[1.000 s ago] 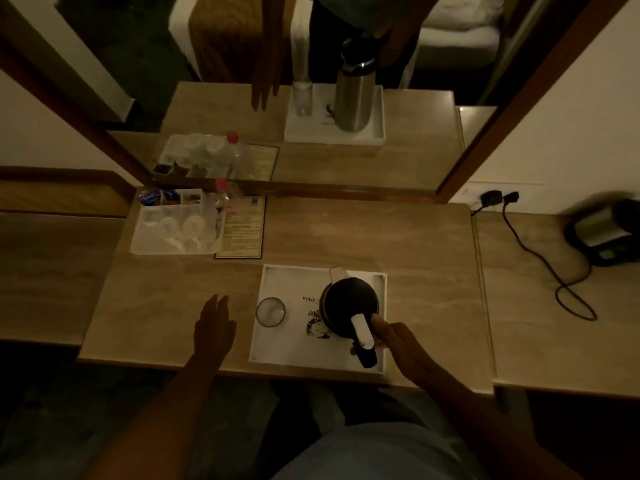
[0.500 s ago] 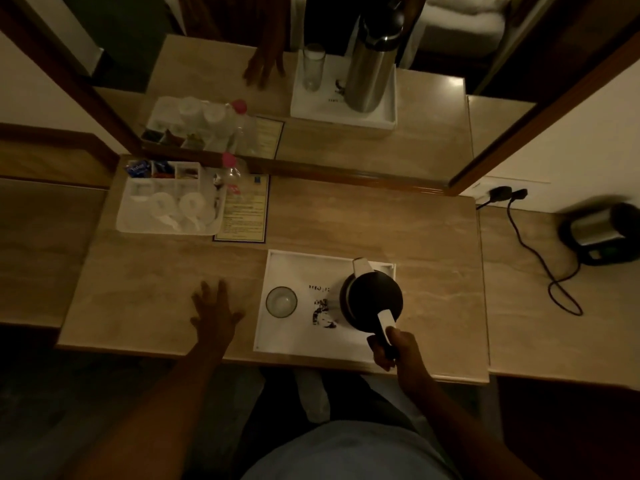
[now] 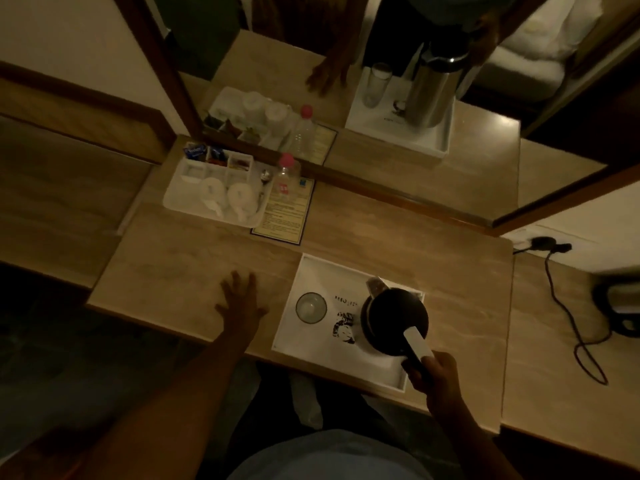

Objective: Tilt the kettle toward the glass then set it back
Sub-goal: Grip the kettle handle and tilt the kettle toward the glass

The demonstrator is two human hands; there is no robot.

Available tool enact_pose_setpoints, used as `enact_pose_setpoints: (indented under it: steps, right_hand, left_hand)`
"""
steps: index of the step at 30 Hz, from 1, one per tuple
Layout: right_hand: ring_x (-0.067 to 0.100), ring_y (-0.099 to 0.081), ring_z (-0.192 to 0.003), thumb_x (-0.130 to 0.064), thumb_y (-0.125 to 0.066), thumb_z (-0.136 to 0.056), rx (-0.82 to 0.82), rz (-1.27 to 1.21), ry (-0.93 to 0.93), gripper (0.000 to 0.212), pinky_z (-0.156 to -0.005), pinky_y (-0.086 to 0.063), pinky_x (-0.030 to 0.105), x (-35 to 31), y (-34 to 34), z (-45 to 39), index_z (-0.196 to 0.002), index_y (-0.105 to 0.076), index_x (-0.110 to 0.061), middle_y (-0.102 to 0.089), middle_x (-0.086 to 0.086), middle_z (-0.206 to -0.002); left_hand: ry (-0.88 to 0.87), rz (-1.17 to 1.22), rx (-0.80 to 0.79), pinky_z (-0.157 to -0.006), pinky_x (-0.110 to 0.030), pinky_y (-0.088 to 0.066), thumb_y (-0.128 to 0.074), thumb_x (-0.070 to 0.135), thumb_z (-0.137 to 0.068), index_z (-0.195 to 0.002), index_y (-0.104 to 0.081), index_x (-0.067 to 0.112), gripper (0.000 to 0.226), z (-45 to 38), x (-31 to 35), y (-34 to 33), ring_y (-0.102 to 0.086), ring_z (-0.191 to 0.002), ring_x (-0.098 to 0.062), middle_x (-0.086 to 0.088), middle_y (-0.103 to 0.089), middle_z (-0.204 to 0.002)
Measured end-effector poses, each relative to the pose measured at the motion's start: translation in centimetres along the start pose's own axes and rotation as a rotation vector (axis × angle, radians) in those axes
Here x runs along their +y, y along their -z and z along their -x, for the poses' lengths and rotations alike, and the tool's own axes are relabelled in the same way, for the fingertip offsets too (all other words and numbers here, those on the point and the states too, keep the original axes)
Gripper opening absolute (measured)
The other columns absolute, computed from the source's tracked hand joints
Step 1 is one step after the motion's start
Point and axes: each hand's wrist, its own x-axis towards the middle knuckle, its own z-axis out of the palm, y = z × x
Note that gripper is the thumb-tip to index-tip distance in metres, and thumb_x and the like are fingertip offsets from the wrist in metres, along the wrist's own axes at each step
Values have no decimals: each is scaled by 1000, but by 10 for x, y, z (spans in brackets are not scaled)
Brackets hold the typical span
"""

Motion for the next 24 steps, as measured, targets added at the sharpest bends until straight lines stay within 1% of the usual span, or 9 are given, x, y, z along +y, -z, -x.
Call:
enact_pose_setpoints:
  steps: [1, 2, 3, 6, 9, 12, 15, 20, 24]
  right_hand:
    - [4, -35, -32, -22, -54, -91, -12, 30, 5, 52, -42, -28, 16, -7, 2, 3, -39, -56, -26, -43, -8, -36]
    - [6, -35, -31, -32, -52, -88, -48, 41, 11, 50, -43, -28, 17, -13, 4, 4, -39, -55, -26, -43, -9, -36]
    - [7, -35, -31, -36, -51, -87, -89, 53, 14, 48, -43, -28, 17, -19, 5, 5, -40, -55, -26, -44, -10, -37]
    - [8, -37, -32, -40, -52, -83, -175, 70, -9, 49, -43, -32, 16, -31, 8, 6, -41, -58, -18, -46, -4, -38]
    - [10, -36, -32, -47, -54, -79, -238, 165, -35, 50, -41, -30, 17, -45, 6, 7, -43, -58, -12, -47, 1, -39]
    - [11, -35, -35, -42, -53, -85, -305, 225, -45, 53, -43, -27, 20, -58, -1, 3, -45, -55, -8, -43, 4, -39]
    - [14, -37, -37, -41, -53, -97, -344, 300, -60, 68, -45, -30, 22, -66, -5, -1, -46, -52, 4, -44, 7, -40]
    - [15, -39, -39, -41, -47, -93, -368, 406, -67, 63, -46, -32, 25, -82, -13, -7, -51, -53, 7, -46, 5, -39]
    - [15, -39, -39, -25, -47, -104, -389, 485, -100, 60, -50, -33, 29, -88, -18, -15, -53, -51, 7, -46, 3, -39]
  left_hand:
    - [0, -3, -5, -124, -70, -23, -65, 42, -101, -169, 6, 28, 100, 1, 0, 1, 10, -164, -42, -12, 18, -175]
    - [-2, -10, -9, -125, -69, -23, -65, 42, -101, -169, 6, 28, 99, 1, -1, 2, 9, -164, -42, -12, 18, -175]
    - [-4, -10, -10, -125, -69, -22, -64, 42, -101, -169, 5, 28, 98, 1, -2, 3, 9, -164, -42, -13, 17, -175]
    - [-18, 17, -17, -125, -69, -21, -64, 40, -102, -169, 4, 29, 97, 3, -2, 5, 10, -164, -41, -12, 18, -175]
    - [-30, 47, -37, -126, -70, -16, -63, 37, -103, -169, 5, 29, 96, 7, -4, 8, 14, -163, -40, -11, 20, -175]
    - [-28, 39, -48, -126, -70, -16, -62, 39, -103, -169, 6, 29, 95, 7, -8, 10, 14, -163, -40, -11, 20, -175]
    - [-33, 20, -47, -126, -70, -17, -61, 41, -103, -169, 7, 30, 95, 7, -9, 10, 13, -164, -40, -11, 19, -175]
    - [-24, 21, -39, -126, -70, -16, -62, 41, -102, -169, 7, 30, 97, 7, -11, 10, 13, -164, -40, -10, 20, -175]
    - [-18, 17, -36, -126, -69, -17, -63, 41, -102, -169, 8, 30, 97, 6, -12, 10, 13, -164, -40, -10, 21, -175]
